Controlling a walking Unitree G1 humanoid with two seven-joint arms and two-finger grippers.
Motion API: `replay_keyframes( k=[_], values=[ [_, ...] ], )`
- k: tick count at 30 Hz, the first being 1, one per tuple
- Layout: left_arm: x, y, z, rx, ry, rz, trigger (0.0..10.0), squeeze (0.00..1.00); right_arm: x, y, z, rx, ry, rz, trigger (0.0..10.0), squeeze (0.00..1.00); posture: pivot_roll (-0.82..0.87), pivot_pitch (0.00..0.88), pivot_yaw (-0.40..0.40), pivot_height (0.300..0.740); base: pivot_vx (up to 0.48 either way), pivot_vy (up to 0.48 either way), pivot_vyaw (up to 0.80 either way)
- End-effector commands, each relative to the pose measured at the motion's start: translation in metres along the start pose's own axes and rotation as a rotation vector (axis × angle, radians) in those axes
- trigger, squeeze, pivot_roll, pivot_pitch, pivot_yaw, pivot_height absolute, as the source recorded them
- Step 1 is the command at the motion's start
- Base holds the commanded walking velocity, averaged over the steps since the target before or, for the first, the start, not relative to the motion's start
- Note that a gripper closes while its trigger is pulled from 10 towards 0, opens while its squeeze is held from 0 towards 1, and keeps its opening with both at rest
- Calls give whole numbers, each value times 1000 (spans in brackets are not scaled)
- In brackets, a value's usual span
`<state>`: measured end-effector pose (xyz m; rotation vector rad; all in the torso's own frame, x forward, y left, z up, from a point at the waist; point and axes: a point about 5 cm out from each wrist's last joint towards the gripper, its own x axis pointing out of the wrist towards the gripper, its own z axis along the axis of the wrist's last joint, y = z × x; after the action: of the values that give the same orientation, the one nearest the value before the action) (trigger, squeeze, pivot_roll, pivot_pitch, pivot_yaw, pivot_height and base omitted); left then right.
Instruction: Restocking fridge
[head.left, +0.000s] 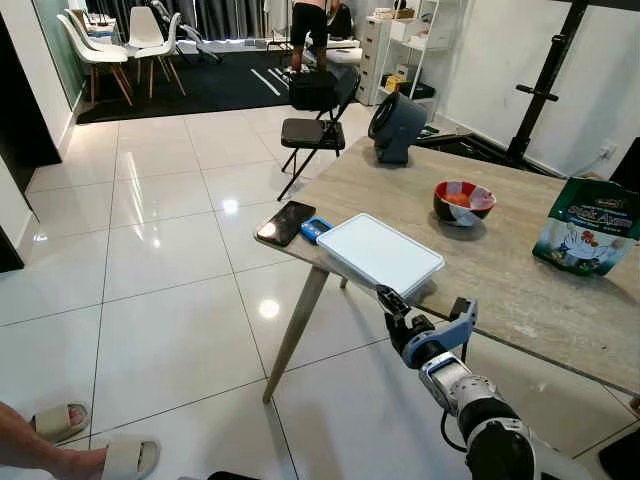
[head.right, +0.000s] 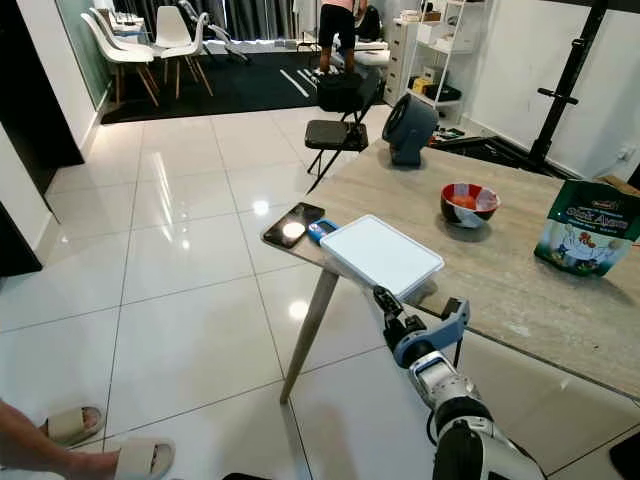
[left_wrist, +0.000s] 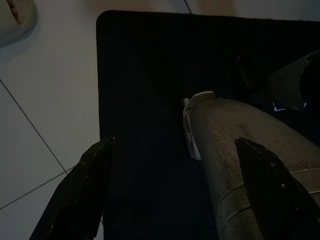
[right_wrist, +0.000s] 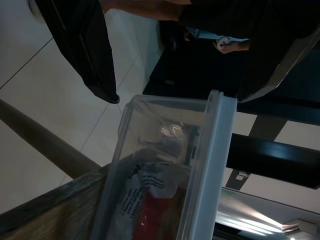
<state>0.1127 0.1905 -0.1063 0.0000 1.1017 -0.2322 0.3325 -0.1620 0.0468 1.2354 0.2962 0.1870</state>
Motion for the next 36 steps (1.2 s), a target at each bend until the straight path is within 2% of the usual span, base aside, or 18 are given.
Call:
replay_keyframes(
  k=[1,9,21,36],
  values=[
    [-2,-2,-12,0,47,-3,10000,0,1,-2,-3,1,5,-35,10000,0,-107,0,-39,740,0,0,0],
    [-2,-1,-12,0,48,-2,10000,0,1,-4,-6,1,1,-71,10000,0,-106,0,-38,740,0,0,0],
    [-3,-1,-13,5,50,-4,10000,0,9,16,-2,30,22,82,10000,0,-106,0,-38,740,0,0,0],
    [-2,-1,-11,10,47,-8,10000,0,10,11,0,8,7,-8,10000,0,-106,0,-38,740,0,0,0]
  ],
)
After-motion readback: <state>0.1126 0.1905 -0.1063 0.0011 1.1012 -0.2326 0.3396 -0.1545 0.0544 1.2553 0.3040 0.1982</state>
